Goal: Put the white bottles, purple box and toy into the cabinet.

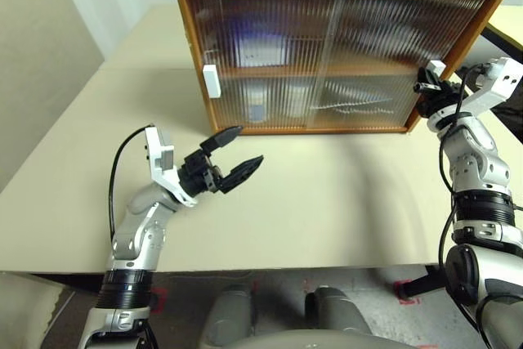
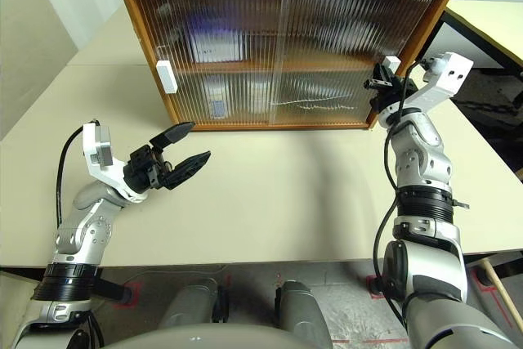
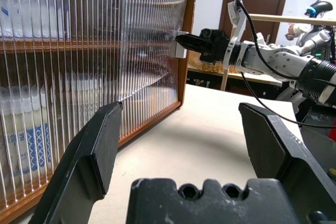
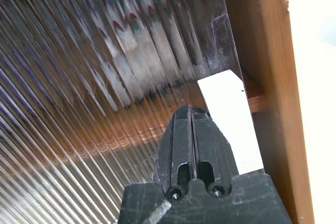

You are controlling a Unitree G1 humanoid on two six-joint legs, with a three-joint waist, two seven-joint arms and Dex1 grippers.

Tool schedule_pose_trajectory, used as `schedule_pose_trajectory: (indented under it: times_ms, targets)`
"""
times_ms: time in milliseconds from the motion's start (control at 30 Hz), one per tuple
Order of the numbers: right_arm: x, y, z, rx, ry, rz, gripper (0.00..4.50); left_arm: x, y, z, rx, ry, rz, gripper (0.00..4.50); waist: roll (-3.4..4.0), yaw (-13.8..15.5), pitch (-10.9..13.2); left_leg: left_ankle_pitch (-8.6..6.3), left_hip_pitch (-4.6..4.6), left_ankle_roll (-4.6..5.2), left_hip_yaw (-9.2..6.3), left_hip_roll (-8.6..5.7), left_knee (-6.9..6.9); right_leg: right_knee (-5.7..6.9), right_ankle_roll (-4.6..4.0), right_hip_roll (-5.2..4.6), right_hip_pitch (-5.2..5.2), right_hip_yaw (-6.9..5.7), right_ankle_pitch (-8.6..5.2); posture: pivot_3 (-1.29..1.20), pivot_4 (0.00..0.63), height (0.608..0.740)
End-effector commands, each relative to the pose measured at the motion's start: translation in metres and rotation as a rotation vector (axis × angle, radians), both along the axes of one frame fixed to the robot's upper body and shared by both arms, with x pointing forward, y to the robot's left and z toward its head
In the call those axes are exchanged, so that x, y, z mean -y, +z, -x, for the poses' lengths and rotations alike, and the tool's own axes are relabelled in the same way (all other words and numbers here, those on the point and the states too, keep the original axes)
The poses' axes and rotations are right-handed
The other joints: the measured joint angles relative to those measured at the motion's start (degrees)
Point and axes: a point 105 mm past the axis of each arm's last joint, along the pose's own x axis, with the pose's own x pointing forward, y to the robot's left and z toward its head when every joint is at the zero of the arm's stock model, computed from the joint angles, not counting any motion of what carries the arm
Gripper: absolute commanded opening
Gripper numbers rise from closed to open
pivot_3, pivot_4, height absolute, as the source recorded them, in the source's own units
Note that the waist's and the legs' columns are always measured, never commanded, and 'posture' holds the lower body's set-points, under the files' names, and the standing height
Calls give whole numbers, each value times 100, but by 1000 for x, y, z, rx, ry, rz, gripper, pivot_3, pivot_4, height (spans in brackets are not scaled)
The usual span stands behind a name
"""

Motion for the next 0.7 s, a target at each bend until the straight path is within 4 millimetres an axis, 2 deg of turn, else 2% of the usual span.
schedule_pose_trajectory:
  times_ms: [33, 500, 700]
  targets:
    - [21, -9, 4, -39, -83, -8, 50, 2, -2, 2, 2, -8, -13, 4500, -2, 7, -1, 0, 0, 0, 1, 0, 0, -1, 2, -3, 0, 1, 1, 149, 0, 740]
    - [30, -6, 7, -33, -116, 33, 50, 2, 0, 1, 5, -10, -14, 4500, -2, 7, -1, -1, -6, -1, 1, 2, -1, -5, 1, -12, -4, 1, 1, 145, 0, 740]
    - [-3, 1, 14, 42, 79, 24, 50, -11, -3, 1, -11, 48, -19, 4500, -2, -3, -1, -1, -6, -1, 1, 5, -2, -4, 0, -14, -6, 2, 0, 162, 0, 740]
